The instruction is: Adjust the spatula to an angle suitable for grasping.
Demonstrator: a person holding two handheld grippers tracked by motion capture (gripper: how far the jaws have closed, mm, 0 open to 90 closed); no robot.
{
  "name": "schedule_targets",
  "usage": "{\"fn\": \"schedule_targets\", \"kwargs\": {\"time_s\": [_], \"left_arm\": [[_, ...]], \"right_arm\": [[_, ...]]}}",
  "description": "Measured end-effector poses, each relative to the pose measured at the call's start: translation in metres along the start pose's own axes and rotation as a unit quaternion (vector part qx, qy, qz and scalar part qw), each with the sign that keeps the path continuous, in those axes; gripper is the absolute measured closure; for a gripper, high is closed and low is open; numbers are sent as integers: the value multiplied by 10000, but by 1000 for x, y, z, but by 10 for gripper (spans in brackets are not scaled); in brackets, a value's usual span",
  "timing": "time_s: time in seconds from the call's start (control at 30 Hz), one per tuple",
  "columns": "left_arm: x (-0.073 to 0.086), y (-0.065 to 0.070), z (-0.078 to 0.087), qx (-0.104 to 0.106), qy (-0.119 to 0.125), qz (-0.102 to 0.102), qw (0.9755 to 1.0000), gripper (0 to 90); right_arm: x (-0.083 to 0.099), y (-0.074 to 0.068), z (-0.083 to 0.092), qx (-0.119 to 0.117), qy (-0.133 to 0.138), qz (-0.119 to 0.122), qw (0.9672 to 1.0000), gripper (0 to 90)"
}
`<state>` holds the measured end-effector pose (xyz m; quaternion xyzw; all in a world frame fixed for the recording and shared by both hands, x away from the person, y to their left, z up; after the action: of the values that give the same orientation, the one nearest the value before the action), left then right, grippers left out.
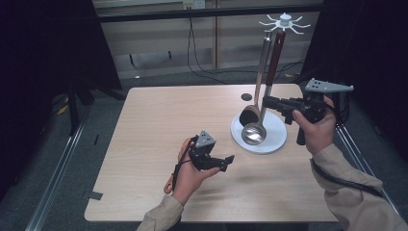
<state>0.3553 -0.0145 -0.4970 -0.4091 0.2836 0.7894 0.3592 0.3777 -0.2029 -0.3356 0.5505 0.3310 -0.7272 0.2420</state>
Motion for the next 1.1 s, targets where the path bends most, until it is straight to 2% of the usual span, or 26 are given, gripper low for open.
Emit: {"fn": "schedule_targets", "kwargs": {"time_s": [0.7,0.93,1.1], "left_arm": [[0,-1,0,14,11,-26,10000,118],[0,-1,1,10,1,-48,10000,118],[-1,0,1,22,16,-72,10000,119]], "right_arm": [[-3,16,0,72,8,-192,9998,859],[-1,19,0,67,107,-277,9995,856],[1,24,2,183,160,-327,9992,848]]}}
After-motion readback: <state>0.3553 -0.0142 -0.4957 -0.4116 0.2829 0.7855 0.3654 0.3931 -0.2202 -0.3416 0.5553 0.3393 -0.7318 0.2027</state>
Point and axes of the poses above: each handheld gripper's, and its own axes: z roughly backward along the jaws, x roughly out of its underside, y roughly to its right, the point moved 8 cm from there along -z, roughly forward along the jaws, and after that the axes turned 1 degree about y, right-handed, at the moved point
